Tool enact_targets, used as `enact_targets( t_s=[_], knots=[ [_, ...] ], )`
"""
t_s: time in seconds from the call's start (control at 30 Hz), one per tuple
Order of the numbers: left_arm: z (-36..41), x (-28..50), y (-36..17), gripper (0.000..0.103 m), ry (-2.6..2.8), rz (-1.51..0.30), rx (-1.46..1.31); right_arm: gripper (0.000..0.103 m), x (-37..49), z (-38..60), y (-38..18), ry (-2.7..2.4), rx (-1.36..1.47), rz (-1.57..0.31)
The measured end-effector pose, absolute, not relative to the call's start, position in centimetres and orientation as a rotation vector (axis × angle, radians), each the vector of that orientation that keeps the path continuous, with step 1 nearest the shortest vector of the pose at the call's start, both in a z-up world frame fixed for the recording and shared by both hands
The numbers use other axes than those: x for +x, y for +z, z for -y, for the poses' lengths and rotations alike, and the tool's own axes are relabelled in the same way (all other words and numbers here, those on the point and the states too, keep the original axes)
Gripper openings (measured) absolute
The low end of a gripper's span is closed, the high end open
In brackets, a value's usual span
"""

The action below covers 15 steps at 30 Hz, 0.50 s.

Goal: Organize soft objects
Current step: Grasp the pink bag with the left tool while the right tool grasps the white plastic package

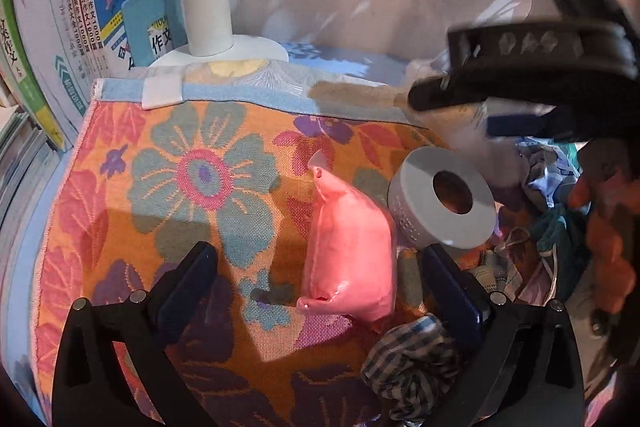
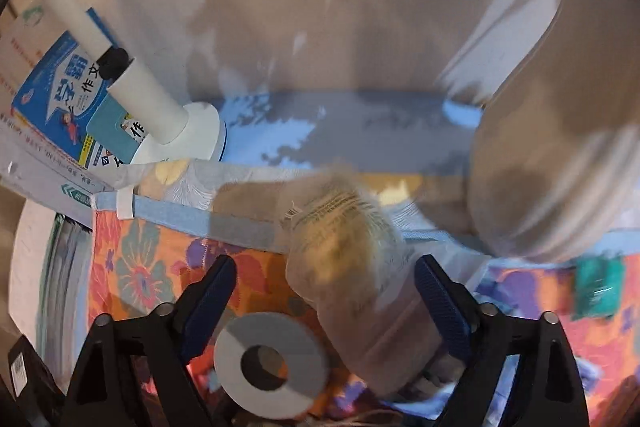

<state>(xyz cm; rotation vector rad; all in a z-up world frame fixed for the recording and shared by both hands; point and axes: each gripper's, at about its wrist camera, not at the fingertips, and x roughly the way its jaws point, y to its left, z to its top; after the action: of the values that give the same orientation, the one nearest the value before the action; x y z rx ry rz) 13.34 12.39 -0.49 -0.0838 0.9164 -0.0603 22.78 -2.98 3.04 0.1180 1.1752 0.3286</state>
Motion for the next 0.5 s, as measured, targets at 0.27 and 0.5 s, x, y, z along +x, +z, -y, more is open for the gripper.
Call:
enact_targets(
  t_s=[0.27,0.5],
  knots=[
    [-12.9,12.4,0.2,0.059,-0.032,-0.873,-0.091,0.036,22.2,4.5,2.8,0.3,0.108,-1.16],
    [-15.3,11.8,0.6,0.036,-0.056,-0.83,-0.233,0.029,20.2,6.3,4.5,0.426,0.254,-1.093]
  ],
)
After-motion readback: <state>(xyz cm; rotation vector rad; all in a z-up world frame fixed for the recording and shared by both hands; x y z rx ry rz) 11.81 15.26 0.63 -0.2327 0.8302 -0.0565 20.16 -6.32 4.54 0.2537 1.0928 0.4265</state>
